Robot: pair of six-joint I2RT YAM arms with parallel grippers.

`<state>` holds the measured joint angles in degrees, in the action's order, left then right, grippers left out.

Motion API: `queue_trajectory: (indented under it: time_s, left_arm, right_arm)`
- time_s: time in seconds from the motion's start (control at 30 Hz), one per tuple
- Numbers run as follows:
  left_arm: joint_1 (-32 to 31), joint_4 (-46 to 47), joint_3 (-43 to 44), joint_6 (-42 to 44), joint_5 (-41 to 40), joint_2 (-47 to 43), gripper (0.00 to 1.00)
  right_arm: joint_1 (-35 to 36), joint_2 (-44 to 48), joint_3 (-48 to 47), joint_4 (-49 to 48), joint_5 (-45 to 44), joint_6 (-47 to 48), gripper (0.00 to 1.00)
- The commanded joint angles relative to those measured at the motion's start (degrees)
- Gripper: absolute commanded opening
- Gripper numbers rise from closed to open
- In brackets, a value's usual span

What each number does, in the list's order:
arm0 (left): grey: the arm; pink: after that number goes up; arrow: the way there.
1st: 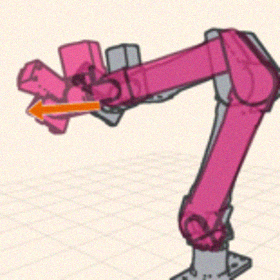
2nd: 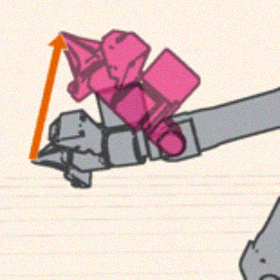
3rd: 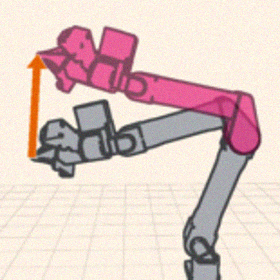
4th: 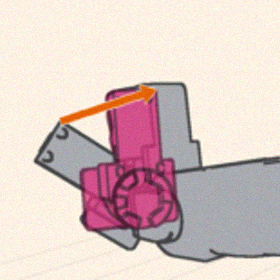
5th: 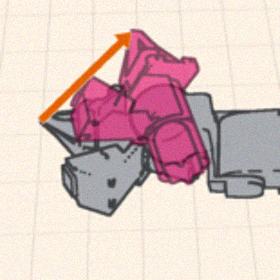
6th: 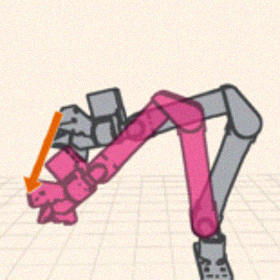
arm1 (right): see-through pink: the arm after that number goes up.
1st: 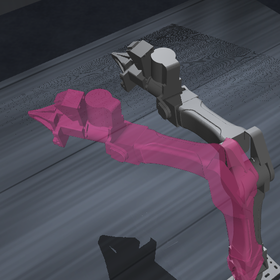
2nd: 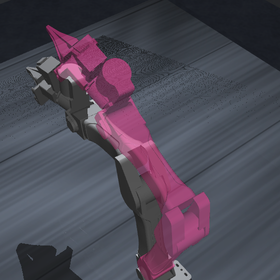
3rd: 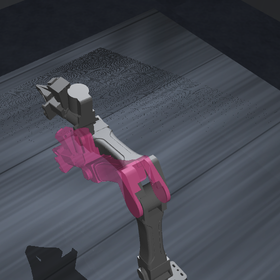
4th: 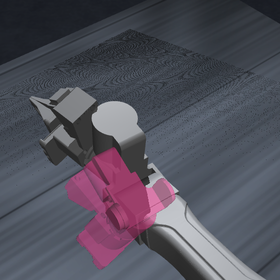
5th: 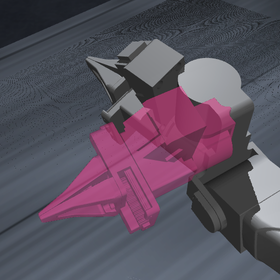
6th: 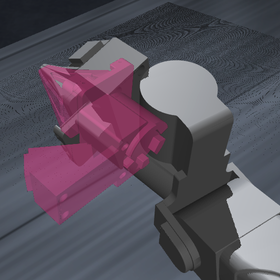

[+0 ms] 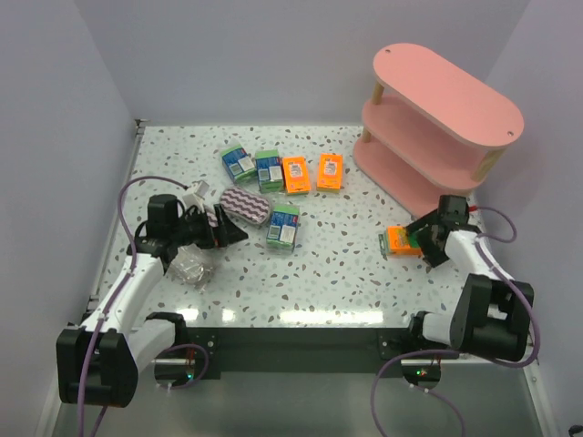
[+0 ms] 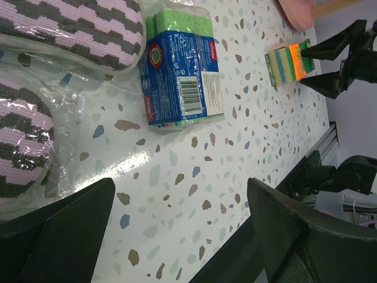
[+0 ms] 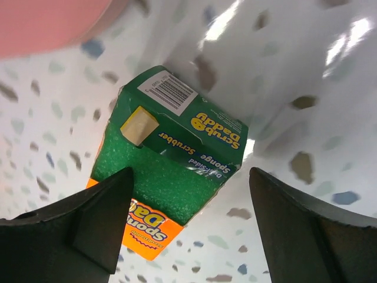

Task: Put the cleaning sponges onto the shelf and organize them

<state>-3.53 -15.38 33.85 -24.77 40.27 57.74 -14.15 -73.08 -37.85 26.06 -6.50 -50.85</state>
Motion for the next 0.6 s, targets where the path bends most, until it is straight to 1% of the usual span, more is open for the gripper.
queue_trajectory:
  time_s: [0.0, 0.03, 0.1, 0.13, 0.17, 0.2, 0.23, 0.3, 0.37, 0.43, 0.57]
  left_arm:
    - [-0.3, 2.9, -0.3, -0.9, 0.9, -0.7, 1.00]
    - [-0.4, 3.2, -0.3, -1.1, 1.9, -0.3, 1.00]
    - [-0.9, 4.2, 0.0, -1.4, 2.5, 0.3, 1.00]
    - [-1.4, 4.7, 0.0, -2.1, 2.8, 0.4, 1.00]
    - [-2.0, 5.2, 0.3, -2.6, 2.8, 0.8, 1.00]
    - [-2.9, 6.1, 0.6, -3.0, 2.8, 1.1, 1.00]
    - [-5.2, 6.4, 1.0, -3.9, 1.9, 1.9, 1.00]
    - [-9.1, 6.8, 2.4, -5.0, 0.2, 3.5, 1.00]
    - [-10.5, 6.9, 3.6, -5.6, -0.5, 4.3, 1.00]
    - [-10.5, 7.3, 4.1, -6.6, -1.4, 4.7, 1.00]
    - [-10.7, 7.4, 4.6, -7.0, -1.5, 4.6, 1.00]
  right_arm:
    - [7.1, -3.6, -2.4, 4.0, 6.4, 6.5, 0.82]
    - [10.7, -4.3, -4.1, 5.1, 7.6, 6.7, 0.82]
    - [13.7, -5.9, -5.1, 4.5, 8.5, 6.7, 0.81]
    - [18.5, -6.4, -6.3, 4.4, 8.3, 6.6, 0.81]
    - [20.3, -6.9, -6.9, 4.2, 8.0, 5.9, 0.81]
    - [21.8, -7.3, -7.5, 3.6, 8.0, 5.7, 0.81]
    - [24.3, -8.9, -9.0, 2.8, 8.0, 5.6, 0.81]
    - [26.4, -11.5, -12.4, 3.9, 6.7, 5.2, 0.83]
    - [27.2, -11.9, -14.9, 5.6, 3.4, 5.4, 0.87]
    - [27.7, -11.2, -18.2, 8.3, -0.4, 7.2, 0.89]
    - [28.7, -10.4, -22.9, 12.9, -2.1, 11.7, 0.98]
